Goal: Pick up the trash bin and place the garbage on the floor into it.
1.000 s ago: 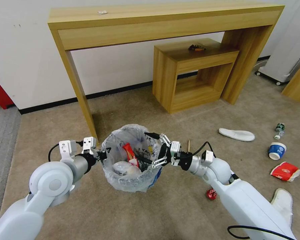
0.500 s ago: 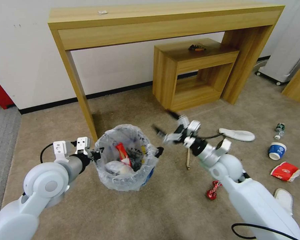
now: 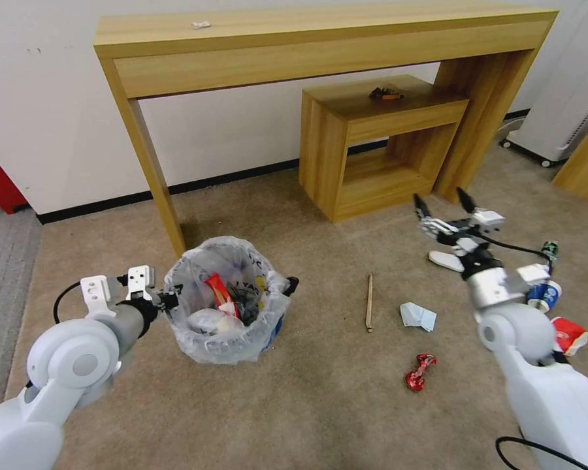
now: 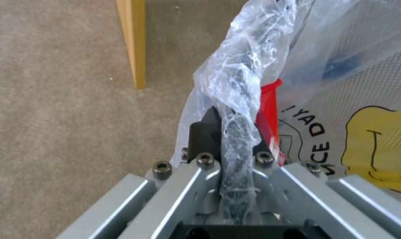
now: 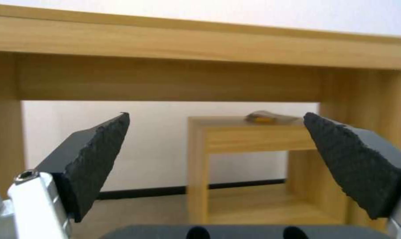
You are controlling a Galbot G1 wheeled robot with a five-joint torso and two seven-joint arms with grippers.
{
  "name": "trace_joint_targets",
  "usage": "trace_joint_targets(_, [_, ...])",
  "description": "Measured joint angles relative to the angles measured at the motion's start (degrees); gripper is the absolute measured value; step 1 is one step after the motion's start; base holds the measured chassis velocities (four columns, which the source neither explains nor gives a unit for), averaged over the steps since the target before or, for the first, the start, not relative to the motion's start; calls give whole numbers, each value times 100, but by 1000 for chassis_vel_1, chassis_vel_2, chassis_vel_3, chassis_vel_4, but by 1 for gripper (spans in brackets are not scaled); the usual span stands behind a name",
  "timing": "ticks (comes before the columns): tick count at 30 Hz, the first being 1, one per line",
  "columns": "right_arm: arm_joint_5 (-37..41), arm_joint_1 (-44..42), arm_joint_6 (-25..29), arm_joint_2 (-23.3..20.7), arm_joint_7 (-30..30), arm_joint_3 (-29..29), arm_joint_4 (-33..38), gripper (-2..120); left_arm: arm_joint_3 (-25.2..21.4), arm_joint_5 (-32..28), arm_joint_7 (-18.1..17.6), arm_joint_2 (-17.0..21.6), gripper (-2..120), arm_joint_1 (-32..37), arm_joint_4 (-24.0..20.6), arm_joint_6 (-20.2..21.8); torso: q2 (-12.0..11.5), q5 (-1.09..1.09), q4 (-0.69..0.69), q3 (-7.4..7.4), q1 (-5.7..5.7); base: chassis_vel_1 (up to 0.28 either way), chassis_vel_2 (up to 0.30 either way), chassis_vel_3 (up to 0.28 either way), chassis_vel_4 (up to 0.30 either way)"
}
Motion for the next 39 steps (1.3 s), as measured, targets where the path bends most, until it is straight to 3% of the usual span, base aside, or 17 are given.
trace_joint_targets(6, [-163, -498, 61, 222, -68, 485, 182, 100, -126, 98, 4, -33, 0, 104, 18, -33, 0, 1, 0, 0, 0, 0, 0, 0, 0])
trace_joint_targets(15, [-293, -713, 204, 378, -135, 687, 325, 100, -148, 139, 66, -76, 0, 172, -53, -49, 0, 0, 1, 0, 0, 0, 0, 0, 0])
trace_joint_targets(39, [-311, -832, 310, 448, -255, 731, 378, 100, -83, 192, 150, -80, 0, 151, 19, -49, 0, 0, 0, 0, 0, -14, -12, -17, -16])
